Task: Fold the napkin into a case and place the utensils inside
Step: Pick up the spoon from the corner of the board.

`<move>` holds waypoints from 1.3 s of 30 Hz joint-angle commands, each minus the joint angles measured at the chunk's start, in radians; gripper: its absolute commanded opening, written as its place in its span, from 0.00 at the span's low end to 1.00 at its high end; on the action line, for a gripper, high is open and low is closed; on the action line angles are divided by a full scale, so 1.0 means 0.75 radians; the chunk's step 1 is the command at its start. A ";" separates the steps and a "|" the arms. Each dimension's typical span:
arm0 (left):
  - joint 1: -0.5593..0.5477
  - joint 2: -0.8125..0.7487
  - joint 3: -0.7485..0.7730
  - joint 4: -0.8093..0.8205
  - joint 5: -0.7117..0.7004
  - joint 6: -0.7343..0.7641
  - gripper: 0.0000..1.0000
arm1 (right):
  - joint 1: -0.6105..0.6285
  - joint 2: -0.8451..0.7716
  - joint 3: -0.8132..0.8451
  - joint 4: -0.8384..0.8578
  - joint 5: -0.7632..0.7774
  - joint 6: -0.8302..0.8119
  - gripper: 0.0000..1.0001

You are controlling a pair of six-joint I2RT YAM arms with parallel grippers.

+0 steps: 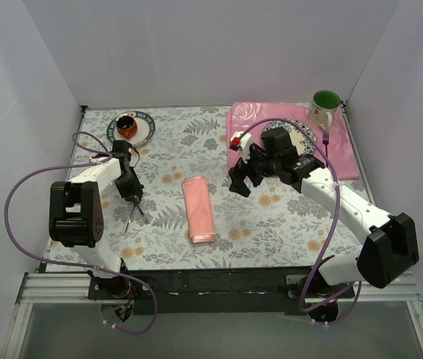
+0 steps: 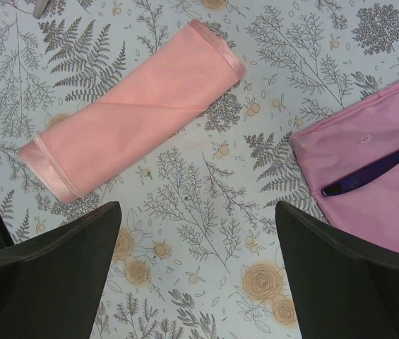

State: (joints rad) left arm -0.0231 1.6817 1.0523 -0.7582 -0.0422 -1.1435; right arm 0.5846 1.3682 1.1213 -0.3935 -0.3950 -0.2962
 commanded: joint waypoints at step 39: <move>-0.012 0.014 0.010 -0.002 -0.077 -0.001 0.13 | -0.008 0.029 0.029 0.030 -0.007 0.010 0.99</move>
State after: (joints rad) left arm -0.0292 1.6917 1.0588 -0.7673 -0.0807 -1.1419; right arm 0.5835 1.3941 1.1217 -0.3935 -0.3950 -0.2951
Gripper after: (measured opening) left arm 0.158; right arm 0.986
